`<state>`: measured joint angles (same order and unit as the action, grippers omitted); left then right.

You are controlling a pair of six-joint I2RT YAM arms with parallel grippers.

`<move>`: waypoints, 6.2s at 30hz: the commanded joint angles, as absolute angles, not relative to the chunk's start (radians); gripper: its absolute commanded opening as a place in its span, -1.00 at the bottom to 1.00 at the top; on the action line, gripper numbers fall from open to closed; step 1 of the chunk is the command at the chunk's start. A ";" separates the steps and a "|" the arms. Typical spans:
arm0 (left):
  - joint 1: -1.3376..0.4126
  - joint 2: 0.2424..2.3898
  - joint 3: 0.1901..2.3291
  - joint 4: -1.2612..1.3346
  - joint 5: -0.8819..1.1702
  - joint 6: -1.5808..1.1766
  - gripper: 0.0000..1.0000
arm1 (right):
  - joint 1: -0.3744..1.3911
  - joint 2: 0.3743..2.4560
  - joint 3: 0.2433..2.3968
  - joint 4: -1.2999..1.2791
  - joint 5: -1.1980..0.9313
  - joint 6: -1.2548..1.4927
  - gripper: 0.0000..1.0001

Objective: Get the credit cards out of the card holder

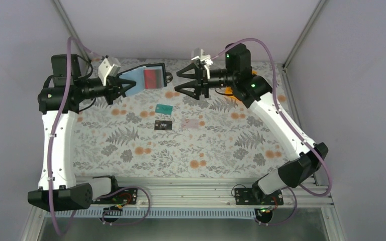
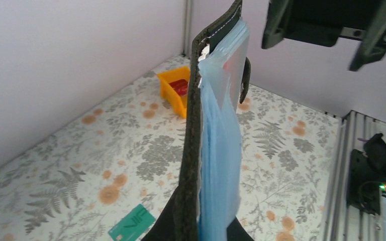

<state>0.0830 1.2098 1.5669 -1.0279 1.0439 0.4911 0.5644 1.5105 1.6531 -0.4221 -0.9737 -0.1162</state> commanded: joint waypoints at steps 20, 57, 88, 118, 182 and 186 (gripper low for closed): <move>0.087 1.199 1.727 -1.163 1.158 0.559 -0.95 | 0.704 1.594 1.672 -0.195 -0.871 0.058 0.43; 0.089 1.169 1.700 -1.343 1.328 0.785 -0.95 | 0.709 1.622 1.777 -0.382 -1.146 -0.116 -0.81; 0.099 1.180 1.643 -1.212 1.256 0.649 -0.95 | 0.718 1.528 1.736 -0.403 -0.997 -0.166 -0.45; 0.126 1.178 1.606 -1.171 1.261 0.608 -0.95 | 0.810 1.428 1.607 -0.278 -0.674 -0.139 -0.21; 0.127 1.209 1.608 -1.173 1.270 0.613 -0.95 | 0.915 1.543 1.692 -0.296 -0.576 -0.112 -0.32; 0.127 1.215 1.612 -1.177 1.276 0.616 -0.94 | 0.915 1.545 1.688 -0.283 -0.581 -0.109 0.03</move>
